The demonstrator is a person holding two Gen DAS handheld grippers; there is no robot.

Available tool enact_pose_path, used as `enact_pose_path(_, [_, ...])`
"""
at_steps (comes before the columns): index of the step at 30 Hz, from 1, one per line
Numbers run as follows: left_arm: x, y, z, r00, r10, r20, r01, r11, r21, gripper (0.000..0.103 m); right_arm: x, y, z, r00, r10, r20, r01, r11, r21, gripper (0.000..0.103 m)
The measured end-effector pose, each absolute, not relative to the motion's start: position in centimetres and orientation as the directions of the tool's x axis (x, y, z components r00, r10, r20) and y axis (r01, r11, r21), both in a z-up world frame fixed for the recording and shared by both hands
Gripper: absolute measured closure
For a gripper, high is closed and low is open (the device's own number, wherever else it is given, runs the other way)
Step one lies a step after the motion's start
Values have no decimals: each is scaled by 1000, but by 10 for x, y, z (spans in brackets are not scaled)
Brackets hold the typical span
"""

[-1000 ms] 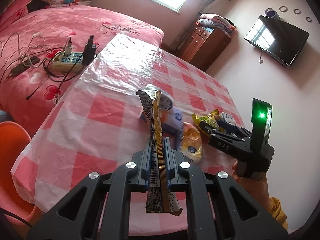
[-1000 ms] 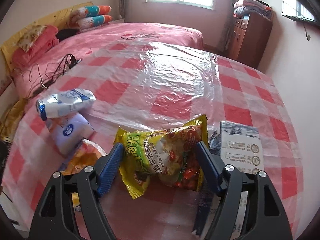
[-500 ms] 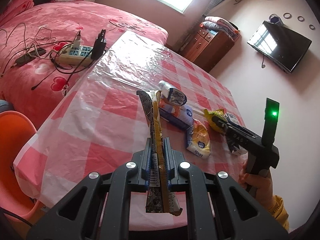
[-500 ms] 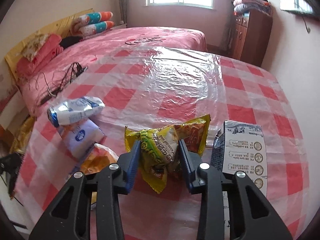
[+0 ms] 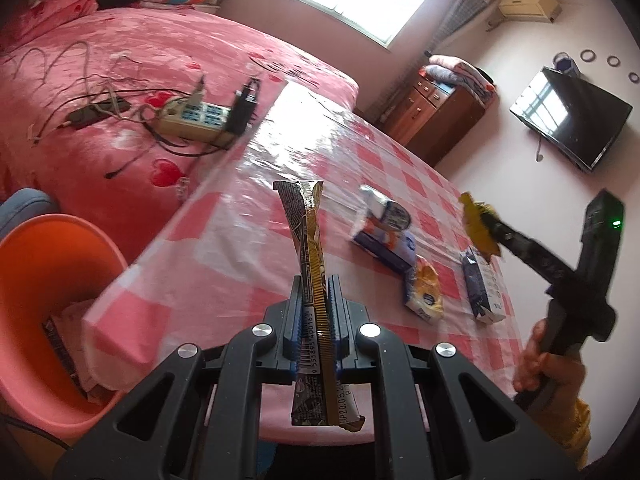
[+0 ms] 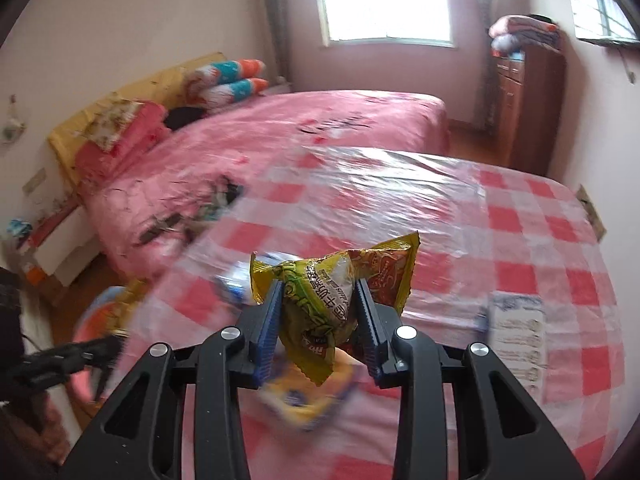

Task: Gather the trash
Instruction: 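Carry the stick wrapper and chip bag to the orange bucket and release both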

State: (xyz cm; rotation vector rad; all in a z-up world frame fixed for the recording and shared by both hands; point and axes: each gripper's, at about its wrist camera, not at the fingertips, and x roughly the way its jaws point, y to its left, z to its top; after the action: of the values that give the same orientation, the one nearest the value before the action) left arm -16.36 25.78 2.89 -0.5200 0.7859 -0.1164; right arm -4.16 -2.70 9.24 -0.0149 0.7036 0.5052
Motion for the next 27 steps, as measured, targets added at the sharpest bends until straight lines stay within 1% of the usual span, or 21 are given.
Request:
enact_pose_path(6, [-183, 292, 28, 723, -218, -655, -171, 863, -476, 90, -65, 37, 110, 551, 575, -605, -604, 775, 186, 66])
enact_pose_path(12, [-208, 333, 21, 728, -118, -675, -286, 842, -456, 90, -94, 116, 109, 400, 677, -618, -747, 632, 208, 66])
enact_pose_path(20, [-243, 394, 5, 712, 36, -702, -477, 758, -445, 89, -127, 199, 97, 270, 738, -618, -844, 490, 217, 65])
enact_pose_path(21, [-245, 401, 1, 703, 52, -709, -505, 738, -447, 87, -130, 211, 92, 253, 742, -620, -857, 470, 212, 62])
enact_pose_path(22, [-247, 406, -3, 694, 61, -717, -524, 725, -446, 78, -131, 223, 85, 238, 740, -629, -865, 456, 209, 52])
enact_pose_path(23, [-249, 411, -7, 682, 76, -727, -547, 713, -438, 73, -130, 230, 79, 225, 739, -635, -864, 452, 220, 45])
enact_pose_path(24, [-251, 413, -9, 675, 93, -732, -562, 708, -428, 63, -131, 231, 75, 213, 739, -639, -860, 452, 238, 35])
enact_pose_path(25, [-251, 415, -10, 669, 106, -735, -572, 704, -420, 52, -128, 231, 70, 193, 741, -643, -845, 459, 276, 31])
enact_pose_path(27, [-254, 420, -14, 656, 127, -744, -595, 694, -406, 48, -125, 225, 69, 188, 744, -641, -825, 474, 308, 29])
